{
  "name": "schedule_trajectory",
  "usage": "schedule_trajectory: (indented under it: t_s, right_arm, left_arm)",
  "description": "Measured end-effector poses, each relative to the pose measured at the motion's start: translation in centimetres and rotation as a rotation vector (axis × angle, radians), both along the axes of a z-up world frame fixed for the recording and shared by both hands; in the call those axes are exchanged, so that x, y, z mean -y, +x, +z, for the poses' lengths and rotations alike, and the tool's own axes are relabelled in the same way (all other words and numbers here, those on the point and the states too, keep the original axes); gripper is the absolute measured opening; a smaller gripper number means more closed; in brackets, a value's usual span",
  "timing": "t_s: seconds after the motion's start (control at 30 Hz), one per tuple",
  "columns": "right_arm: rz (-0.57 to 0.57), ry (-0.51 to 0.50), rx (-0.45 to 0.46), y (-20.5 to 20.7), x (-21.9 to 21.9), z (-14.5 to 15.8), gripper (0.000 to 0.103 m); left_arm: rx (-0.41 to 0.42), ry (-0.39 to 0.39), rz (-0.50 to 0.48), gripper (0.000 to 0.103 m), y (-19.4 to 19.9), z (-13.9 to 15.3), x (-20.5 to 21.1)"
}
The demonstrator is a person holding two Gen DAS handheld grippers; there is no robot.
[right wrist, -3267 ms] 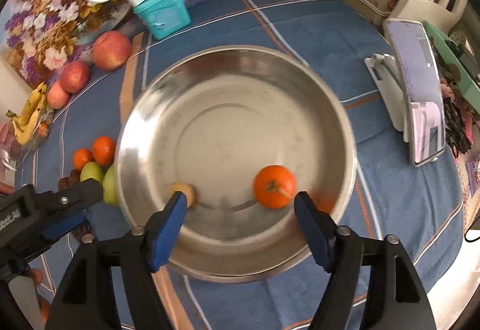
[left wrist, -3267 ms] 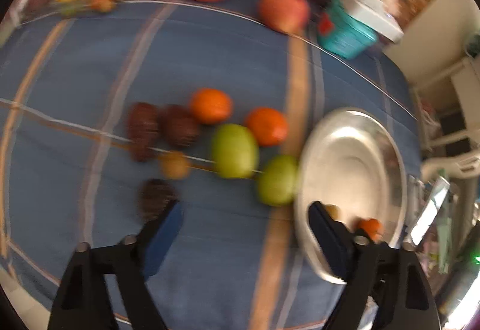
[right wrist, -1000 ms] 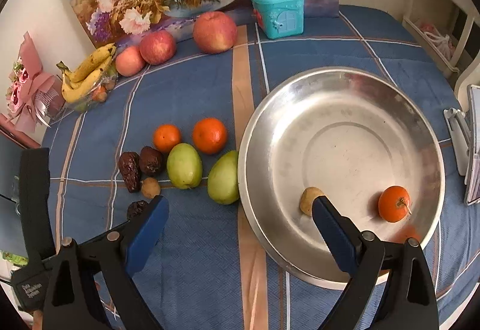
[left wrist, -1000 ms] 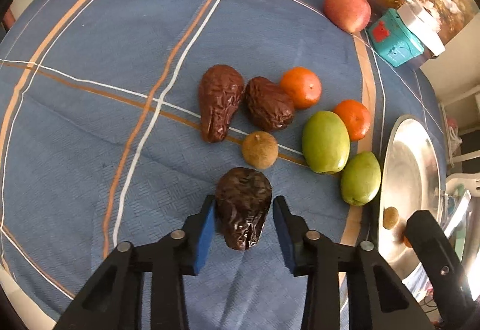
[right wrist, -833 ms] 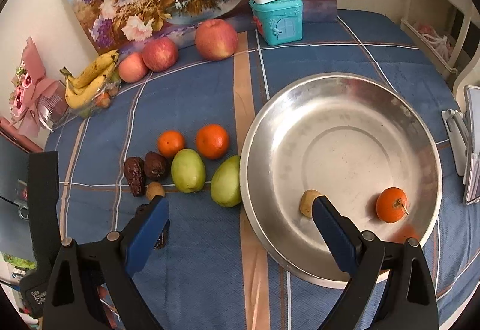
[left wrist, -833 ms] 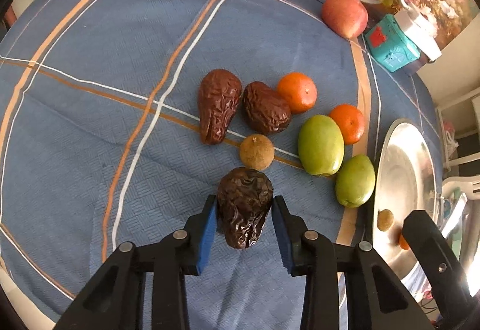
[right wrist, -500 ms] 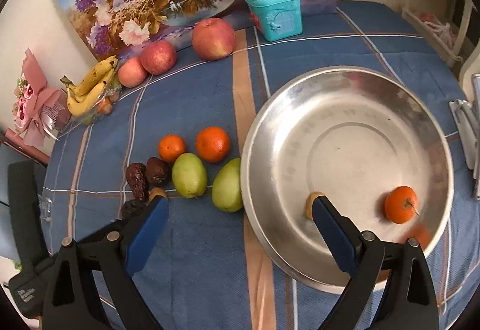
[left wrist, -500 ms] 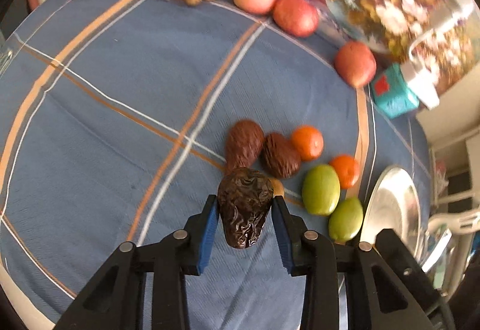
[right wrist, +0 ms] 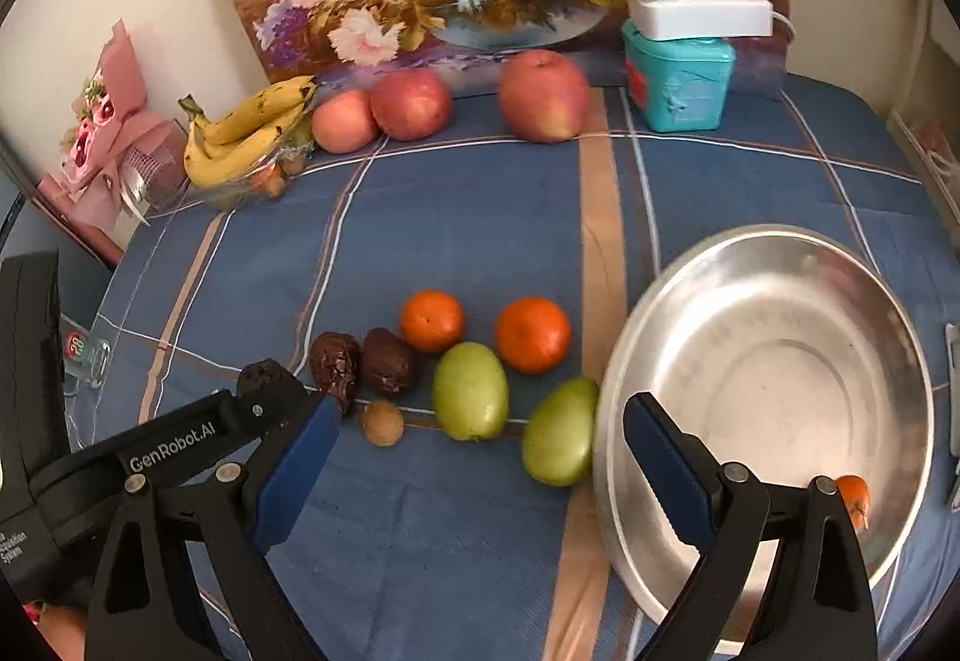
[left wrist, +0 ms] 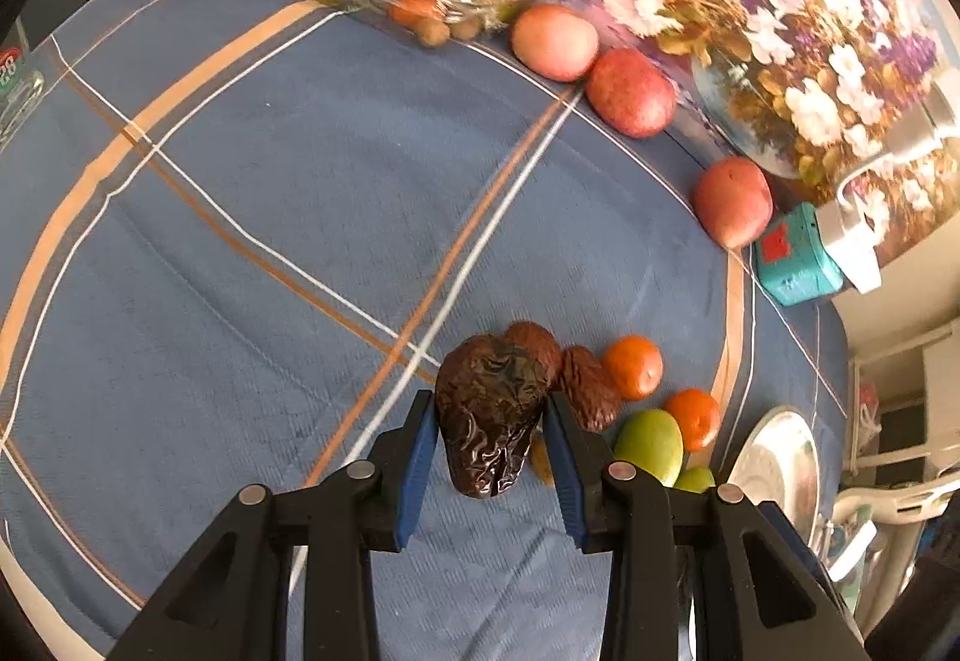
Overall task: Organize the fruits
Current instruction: 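Grasp the large dried red date with the left tool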
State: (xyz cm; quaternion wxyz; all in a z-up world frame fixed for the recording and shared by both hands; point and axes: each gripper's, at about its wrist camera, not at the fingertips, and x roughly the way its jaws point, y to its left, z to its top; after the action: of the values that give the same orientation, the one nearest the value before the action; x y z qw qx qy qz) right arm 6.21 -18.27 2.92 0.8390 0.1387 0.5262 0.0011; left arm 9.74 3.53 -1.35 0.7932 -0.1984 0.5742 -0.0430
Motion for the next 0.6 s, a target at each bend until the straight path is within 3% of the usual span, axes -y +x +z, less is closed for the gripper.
schedule_trajectory:
  t_s: [0.1,0.17,0.2,0.6]
  right_arm:
    - [0.011,-0.003,-0.017,0.6,-0.7,-0.5,0.092]
    - [0.016,-0.026,-0.028,1.1,-1.3,-0.9,0.07]
    - [0.018,-0.027,-0.035,1.4,-1.5,-1.2,0.065]
    - [0.026,-0.071,-0.114,2.8,-2.7,-4.4,0.048]
  left_arm:
    - [0.001,-0.005,0.016,0.039,0.6,-0.3,-0.2]
    - [-0.004,-0.014,0.023,0.039,0.9,-0.4,-0.3]
    - [-0.005,-0.023,0.028,0.039,1.1,-0.5,-0.5]
    - [-0.027,-0.048,0.039,0.039,1.3,-0.7,-1.0]
